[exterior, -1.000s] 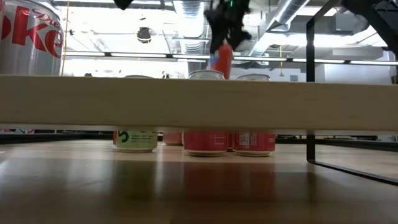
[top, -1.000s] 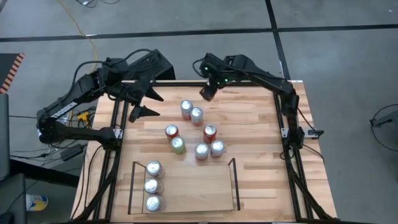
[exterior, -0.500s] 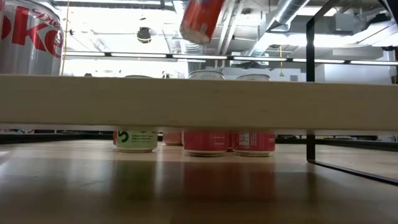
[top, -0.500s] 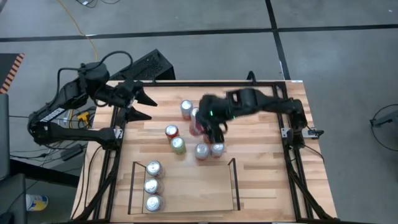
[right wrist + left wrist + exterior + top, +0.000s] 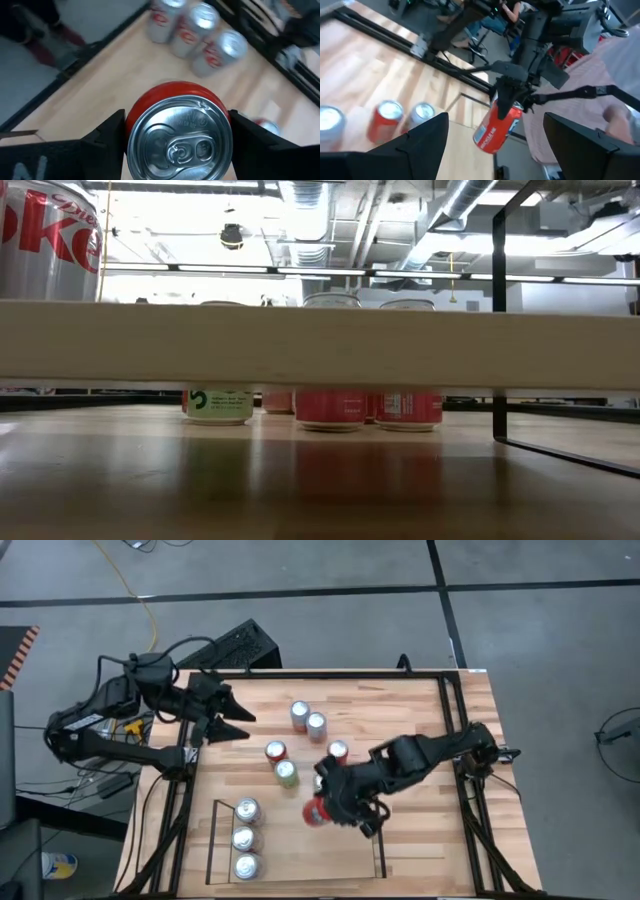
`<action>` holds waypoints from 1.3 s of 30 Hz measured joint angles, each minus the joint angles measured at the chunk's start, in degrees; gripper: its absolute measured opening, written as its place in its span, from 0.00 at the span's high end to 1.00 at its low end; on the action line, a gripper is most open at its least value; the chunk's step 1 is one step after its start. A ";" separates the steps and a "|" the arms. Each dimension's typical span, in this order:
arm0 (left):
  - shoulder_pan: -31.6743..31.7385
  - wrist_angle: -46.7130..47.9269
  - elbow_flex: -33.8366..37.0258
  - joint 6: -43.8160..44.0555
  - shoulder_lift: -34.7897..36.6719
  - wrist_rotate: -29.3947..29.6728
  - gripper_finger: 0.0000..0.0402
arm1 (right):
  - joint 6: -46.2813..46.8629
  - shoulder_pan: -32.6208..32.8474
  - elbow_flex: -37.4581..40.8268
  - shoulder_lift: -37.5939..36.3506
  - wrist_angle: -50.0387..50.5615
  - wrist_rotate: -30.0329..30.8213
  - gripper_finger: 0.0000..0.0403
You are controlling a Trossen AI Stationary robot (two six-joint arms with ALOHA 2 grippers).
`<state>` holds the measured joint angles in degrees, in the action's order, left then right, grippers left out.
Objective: Place canned beverage on shelf
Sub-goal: Put the red soda can on the shelf
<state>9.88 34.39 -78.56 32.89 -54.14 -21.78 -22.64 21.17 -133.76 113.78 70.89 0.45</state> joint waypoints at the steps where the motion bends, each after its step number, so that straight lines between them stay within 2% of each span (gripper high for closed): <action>1: -0.84 0.03 0.00 0.40 -0.05 0.00 0.23 | -0.87 0.45 0.00 0.45 -0.01 -0.50 0.37; 7: -5.44 -0.76 0.00 0.82 -0.36 -0.03 0.23 | -7.40 3.04 0.14 6.01 2.25 -4.86 0.37; 16: -10.31 -0.89 0.00 1.33 -0.31 -0.08 0.23 | -8.93 5.64 0.21 10.74 6.12 -5.31 0.37; 24: -10.68 -0.91 0.00 -1.23 -0.33 0.78 0.23 | -6.03 6.10 0.14 11.19 7.00 -6.36 0.37; 39: -10.68 -0.89 0.00 -1.82 -0.33 1.16 0.23 | -6.83 5.96 0.12 11.21 3.06 -6.22 0.36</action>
<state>-0.80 33.50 -78.56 31.07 -54.48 -20.62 -29.46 27.14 -133.64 124.99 73.95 -5.77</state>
